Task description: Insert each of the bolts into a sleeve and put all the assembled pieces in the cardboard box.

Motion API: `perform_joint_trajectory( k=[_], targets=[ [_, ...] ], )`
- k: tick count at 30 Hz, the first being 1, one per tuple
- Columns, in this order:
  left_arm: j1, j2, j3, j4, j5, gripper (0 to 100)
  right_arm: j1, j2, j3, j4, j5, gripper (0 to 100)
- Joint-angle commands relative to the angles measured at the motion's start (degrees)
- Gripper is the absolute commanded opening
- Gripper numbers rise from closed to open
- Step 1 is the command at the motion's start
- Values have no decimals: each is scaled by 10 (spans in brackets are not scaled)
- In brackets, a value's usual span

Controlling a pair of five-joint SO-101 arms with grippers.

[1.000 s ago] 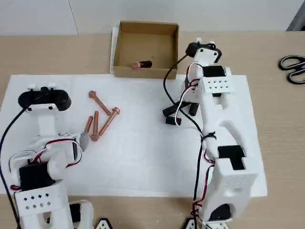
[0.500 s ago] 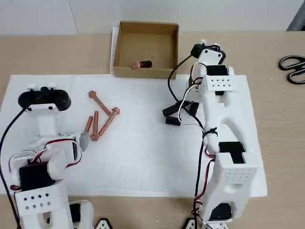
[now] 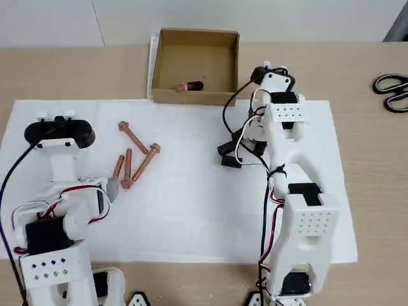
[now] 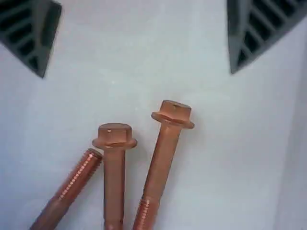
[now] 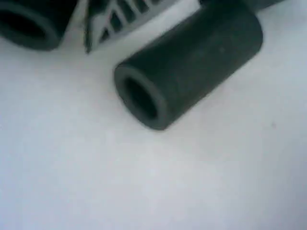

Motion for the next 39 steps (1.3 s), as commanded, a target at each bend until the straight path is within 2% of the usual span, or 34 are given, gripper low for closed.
perform_joint_trajectory(
  k=[1, 3, 7, 20, 22, 24, 30, 36, 39],
  targets=[
    [-4, -7, -3, 2, -2, 233, 6, 11, -18, -8, -4, 147],
    [-4, -7, -3, 2, -2, 233, 6, 11, -18, -3, -3, 135],
    [-4, -7, -4, 2, -2, 233, 6, 7, -18, 15, -1, 44],
    [-4, -7, -5, 3, -2, 233, 3, -215, -15, 129, 1, 53],
    [-4, -7, -5, 3, -2, 233, 1, -231, -15, 156, 38, 54],
    [-4, -7, -5, 3, -2, 233, -2, -232, -14, 180, 86, 54],
    [-4, -7, -5, 3, -2, 233, -4, -195, 31, 177, 124, 58],
    [-4, -7, -5, 3, -2, 233, -5, -124, 39, 160, 132, 147],
    [-4, -7, -5, 3, -2, 233, -7, -101, 38, 160, 137, 154]
  ],
)
